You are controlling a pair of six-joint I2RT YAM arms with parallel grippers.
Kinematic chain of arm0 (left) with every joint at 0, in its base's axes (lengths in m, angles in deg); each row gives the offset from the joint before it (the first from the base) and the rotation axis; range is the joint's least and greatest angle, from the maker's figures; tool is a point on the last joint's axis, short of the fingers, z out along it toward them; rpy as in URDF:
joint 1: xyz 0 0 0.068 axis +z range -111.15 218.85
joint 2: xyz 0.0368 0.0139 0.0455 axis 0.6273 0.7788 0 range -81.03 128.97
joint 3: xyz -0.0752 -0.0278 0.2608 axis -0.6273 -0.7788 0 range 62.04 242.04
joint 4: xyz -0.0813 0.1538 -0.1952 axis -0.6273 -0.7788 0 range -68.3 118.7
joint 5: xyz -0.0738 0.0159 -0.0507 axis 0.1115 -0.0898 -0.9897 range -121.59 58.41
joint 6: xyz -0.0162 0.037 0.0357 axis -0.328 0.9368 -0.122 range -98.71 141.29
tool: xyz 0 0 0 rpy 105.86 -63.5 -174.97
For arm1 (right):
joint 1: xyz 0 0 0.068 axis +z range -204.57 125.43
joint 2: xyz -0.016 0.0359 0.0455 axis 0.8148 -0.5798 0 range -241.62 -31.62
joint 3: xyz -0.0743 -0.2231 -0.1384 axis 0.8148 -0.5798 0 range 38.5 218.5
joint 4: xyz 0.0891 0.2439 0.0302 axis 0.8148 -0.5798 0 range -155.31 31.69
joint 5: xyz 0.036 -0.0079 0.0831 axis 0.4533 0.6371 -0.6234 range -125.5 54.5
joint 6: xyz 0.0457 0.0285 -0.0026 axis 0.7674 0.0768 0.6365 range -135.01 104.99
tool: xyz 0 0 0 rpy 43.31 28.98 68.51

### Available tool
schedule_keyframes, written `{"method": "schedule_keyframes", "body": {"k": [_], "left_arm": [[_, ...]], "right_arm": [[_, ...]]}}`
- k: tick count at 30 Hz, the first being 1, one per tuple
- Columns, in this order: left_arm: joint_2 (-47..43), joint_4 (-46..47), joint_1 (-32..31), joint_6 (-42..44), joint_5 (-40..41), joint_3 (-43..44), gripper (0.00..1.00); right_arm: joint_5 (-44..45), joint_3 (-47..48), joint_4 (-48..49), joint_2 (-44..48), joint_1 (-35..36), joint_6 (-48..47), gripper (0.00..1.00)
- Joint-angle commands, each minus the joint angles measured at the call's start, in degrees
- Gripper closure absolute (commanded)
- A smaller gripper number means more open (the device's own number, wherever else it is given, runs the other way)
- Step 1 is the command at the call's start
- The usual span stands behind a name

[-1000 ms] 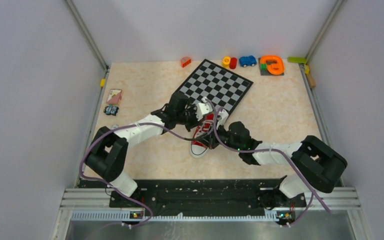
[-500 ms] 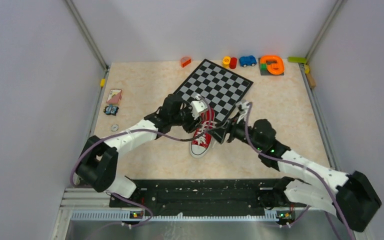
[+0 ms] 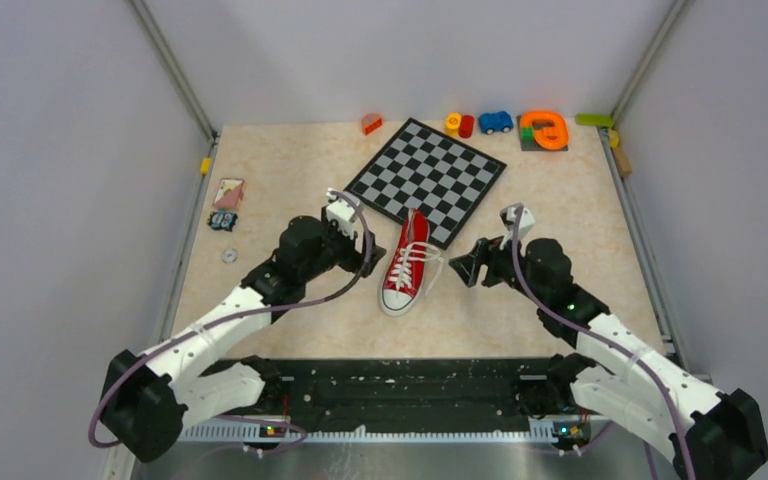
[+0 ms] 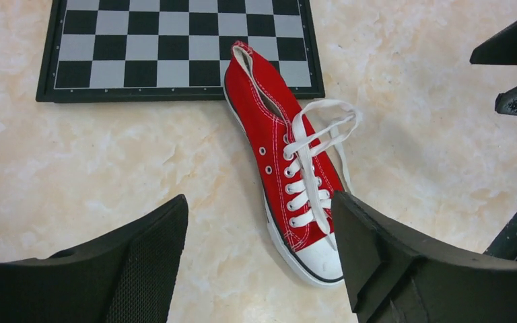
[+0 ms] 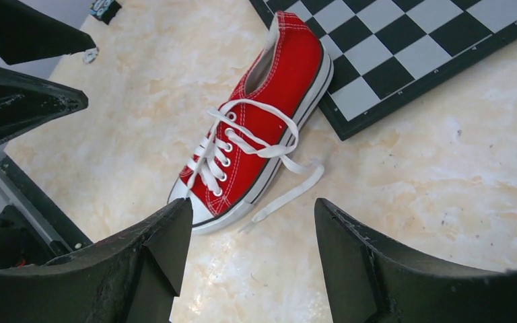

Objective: Tie the shoes
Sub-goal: Cross the shoelace with the shoelace, then tie the shoelace on the shoe.

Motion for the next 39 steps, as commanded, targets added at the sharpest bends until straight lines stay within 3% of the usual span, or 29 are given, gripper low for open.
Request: {"method": "schedule_keyframes", "body": {"k": [1,5,8,15,21,30,39], "left_arm": [[4.07,-3.0,-0.42,-8.71,-0.96,3.28,0.28],[10.23,-8.57,-5.85,-8.39,9.98,7.66,0.38],[14.1,-9.94,-7.42,-9.82,13.02,10.33,0.46],[24.03,-11.14,-12.67,-9.53,20.36,17.31,0.47],[31.5,-15.81,-13.48,-9.34,20.49,24.32,0.49],[35.27,-19.0,-13.67,-10.58,20.88,27.16,0.63],[32.06,-19.62,-13.71,-12.49,15.69,24.6,0.59]], "right_arm": [[2.42,0.18,-0.37,-1.0,-0.61,-1.52,0.32],[2.95,0.27,-0.32,-1.61,-0.62,-1.46,0.32],[3.63,0.04,-0.49,-1.36,-0.78,-1.33,0.32],[6.03,-1.05,-0.92,-0.59,-1.22,-1.07,0.35],[6.1,-1.86,-0.17,-0.06,-1.31,-0.96,0.35],[6.17,-2.8,0.73,-0.44,-1.4,-1.28,0.36],[4.41,-2.69,2.98,-3.74,-1.43,-1.22,0.38]]}}
